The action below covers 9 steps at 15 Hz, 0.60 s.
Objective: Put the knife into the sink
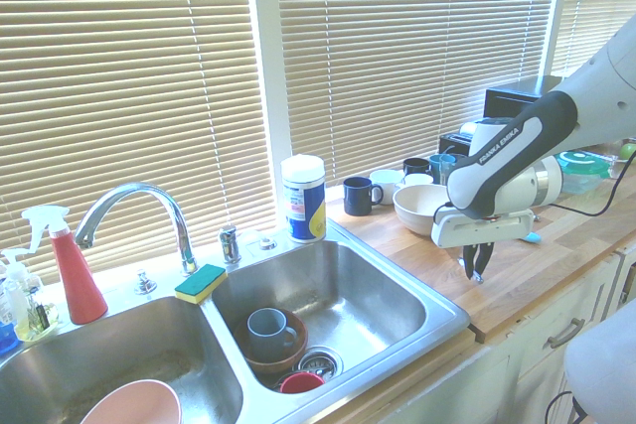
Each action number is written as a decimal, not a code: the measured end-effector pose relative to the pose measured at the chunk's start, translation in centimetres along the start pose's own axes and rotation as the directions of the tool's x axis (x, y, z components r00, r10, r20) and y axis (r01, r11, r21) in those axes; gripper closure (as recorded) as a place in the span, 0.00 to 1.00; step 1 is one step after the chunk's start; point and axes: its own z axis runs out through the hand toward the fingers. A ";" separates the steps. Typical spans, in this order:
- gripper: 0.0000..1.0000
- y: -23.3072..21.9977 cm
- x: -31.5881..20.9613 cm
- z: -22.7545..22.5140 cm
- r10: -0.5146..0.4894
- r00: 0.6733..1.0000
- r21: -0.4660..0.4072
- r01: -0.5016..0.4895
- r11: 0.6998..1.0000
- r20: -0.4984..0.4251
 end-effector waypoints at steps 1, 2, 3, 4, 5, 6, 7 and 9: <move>1.00 -1.1 -1.6 -1.1 -0.033 0.999 0.009 0.033 0.999 -0.002; 1.00 -2.1 -3.5 -2.1 -0.061 0.998 0.015 0.061 0.998 -0.002; 1.00 -3.3 -5.6 -3.4 -0.090 0.996 0.028 0.091 0.995 -0.006; 1.00 -4.3 -7.6 -4.6 -0.114 0.993 0.042 0.114 0.993 -0.007; 1.00 -5.0 -9.5 -5.4 -0.140 0.990 0.048 0.140 0.989 -0.006; 1.00 -5.6 -11.6 -6.1 -0.176 0.984 0.052 0.176 0.983 -0.013; 1.00 -6.4 -14.0 -6.7 -0.215 0.976 0.059 0.216 0.975 -0.023; 1.00 -7.7 -18.6 -7.3 -0.280 0.959 0.067 0.282 0.957 -0.039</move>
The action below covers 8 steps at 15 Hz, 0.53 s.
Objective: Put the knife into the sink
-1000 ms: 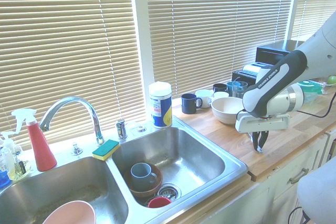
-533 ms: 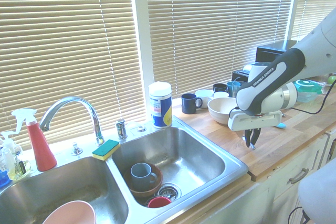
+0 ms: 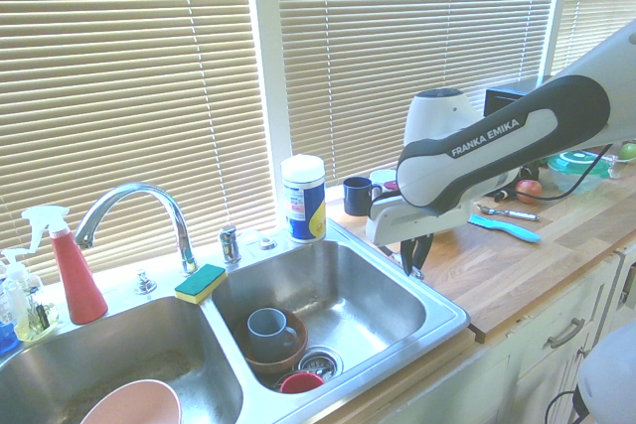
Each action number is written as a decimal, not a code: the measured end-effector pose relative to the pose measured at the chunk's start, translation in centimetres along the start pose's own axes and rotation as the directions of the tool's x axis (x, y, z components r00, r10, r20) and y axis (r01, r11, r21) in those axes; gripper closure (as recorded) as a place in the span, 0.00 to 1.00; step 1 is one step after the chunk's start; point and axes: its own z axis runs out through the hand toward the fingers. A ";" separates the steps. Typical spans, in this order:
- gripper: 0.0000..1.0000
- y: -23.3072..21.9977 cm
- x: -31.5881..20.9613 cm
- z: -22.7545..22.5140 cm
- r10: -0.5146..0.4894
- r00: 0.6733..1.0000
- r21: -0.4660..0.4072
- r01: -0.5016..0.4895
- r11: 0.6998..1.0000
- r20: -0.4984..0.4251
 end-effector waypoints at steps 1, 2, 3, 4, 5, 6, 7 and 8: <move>1.00 -1.1 -2.0 -0.1 -0.023 1.000 0.003 0.023 1.000 -0.005; 1.00 -2.1 -3.6 -0.1 -0.041 0.999 0.006 0.041 0.999 -0.011; 1.00 -2.9 -4.7 -0.1 -0.056 0.998 0.013 0.056 0.998 -0.018; 1.00 -3.6 -5.4 0.1 -0.072 0.997 0.026 0.072 0.997 -0.025; 1.00 -4.1 -5.6 0.7 -0.082 0.996 0.042 0.084 0.996 -0.028; 1.00 -4.6 -5.6 1.6 -0.089 0.996 0.056 0.091 0.994 -0.026; 1.00 -5.0 -5.5 2.8 -0.094 0.995 0.064 0.095 0.993 -0.021; 1.00 -5.4 -5.5 4.2 -0.100 0.995 0.067 0.101 0.993 -0.014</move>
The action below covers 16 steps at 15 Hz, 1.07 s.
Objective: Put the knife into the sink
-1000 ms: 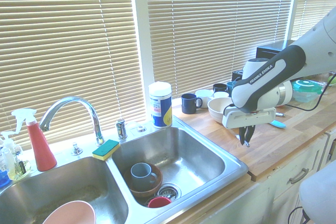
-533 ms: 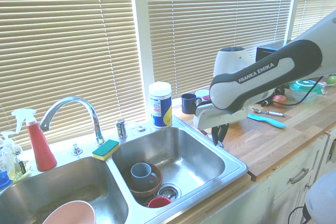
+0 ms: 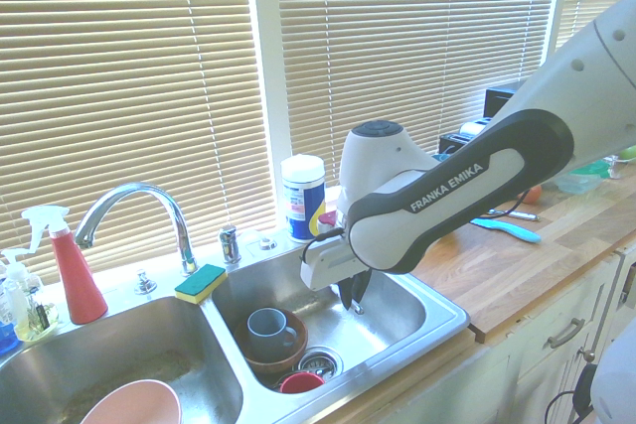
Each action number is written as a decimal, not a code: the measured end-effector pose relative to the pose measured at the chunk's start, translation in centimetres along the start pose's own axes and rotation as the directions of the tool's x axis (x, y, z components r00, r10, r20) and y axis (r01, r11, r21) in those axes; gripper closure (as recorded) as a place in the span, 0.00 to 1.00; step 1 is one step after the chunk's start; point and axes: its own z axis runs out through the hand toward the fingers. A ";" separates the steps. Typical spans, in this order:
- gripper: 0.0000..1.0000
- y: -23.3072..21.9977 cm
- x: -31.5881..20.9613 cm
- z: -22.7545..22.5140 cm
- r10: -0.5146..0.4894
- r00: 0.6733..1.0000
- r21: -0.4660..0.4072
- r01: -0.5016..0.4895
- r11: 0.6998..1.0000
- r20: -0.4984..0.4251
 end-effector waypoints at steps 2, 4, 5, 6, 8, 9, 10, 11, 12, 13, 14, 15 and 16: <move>1.00 -0.2 0.4 2.9 -0.020 1.000 -0.001 0.020 1.000 0.005; 1.00 0.2 1.7 5.7 -0.022 1.000 -0.004 0.022 1.000 0.004; 1.00 0.6 2.5 7.1 -0.021 1.000 -0.010 0.021 1.000 0.003; 1.00 1.1 3.2 8.6 -0.019 1.000 -0.017 0.019 1.000 0.005; 1.00 1.6 3.8 11.9 -0.012 1.000 -0.028 0.012 1.000 0.015; 1.00 1.5 4.0 13.3 -0.011 1.000 -0.030 0.011 0.999 0.021; 1.00 1.2 4.3 14.7 -0.008 1.000 -0.031 0.008 0.999 0.024; 1.00 0.8 4.9 16.0 -0.002 1.000 -0.035 0.003 0.999 0.026; 1.00 0.4 5.7 17.2 0.003 1.000 -0.041 -0.002 0.999 0.026; 1.00 -0.1 6.5 18.4 0.006 1.000 -0.044 -0.005 0.999 0.027; 1.00 -0.4 6.9 19.5 0.010 1.000 -0.046 -0.008 0.999 0.028; 1.00 -0.7 7.1 20.5 0.013 0.999 -0.047 -0.012 0.999 0.033; 1.00 -1.0 6.9 21.3 0.017 0.999 -0.051 -0.015 0.999 0.040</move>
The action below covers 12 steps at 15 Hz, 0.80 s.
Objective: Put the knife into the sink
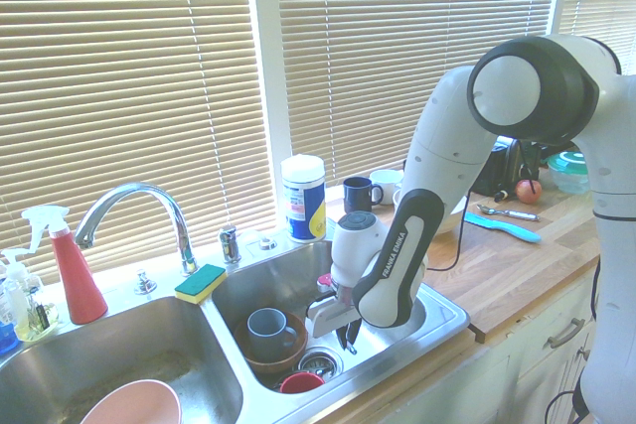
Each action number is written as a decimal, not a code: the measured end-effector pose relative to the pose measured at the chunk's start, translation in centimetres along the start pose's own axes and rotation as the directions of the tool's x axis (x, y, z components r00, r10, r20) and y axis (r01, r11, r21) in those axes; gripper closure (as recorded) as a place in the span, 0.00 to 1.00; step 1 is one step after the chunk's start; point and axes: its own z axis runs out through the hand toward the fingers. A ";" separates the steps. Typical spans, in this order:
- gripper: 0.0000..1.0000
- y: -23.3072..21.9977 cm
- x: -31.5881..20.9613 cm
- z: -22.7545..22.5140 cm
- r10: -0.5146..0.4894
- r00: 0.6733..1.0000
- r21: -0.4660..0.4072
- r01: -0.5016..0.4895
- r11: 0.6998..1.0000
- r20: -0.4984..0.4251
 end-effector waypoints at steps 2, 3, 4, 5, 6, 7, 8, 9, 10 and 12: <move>1.00 -0.2 -0.1 1.5 0.013 1.000 -0.008 -0.013 1.000 0.010; 1.00 -0.1 0.0 2.1 0.017 1.000 -0.010 -0.016 1.000 0.013; 1.00 -0.1 0.1 2.5 0.020 1.000 -0.013 -0.019 1.000 0.013; 0.00 0.0 0.3 2.6 0.022 1.000 -0.015 -0.022 1.000 0.011; 0.00 0.0 0.3 2.7 0.022 1.000 -0.015 -0.022 1.000 0.011; 0.00 0.0 0.3 2.7 0.023 1.000 -0.014 -0.023 1.000 0.011; 0.00 -0.1 0.3 2.7 0.023 1.000 -0.014 -0.023 1.000 0.011; 0.00 -0.1 0.3 2.6 0.024 1.000 -0.011 -0.024 1.000 0.012; 0.00 -0.1 0.3 2.6 0.024 1.000 -0.009 -0.024 1.000 0.011; 0.00 -0.3 0.5 2.2 0.026 1.000 -0.003 -0.026 1.000 0.005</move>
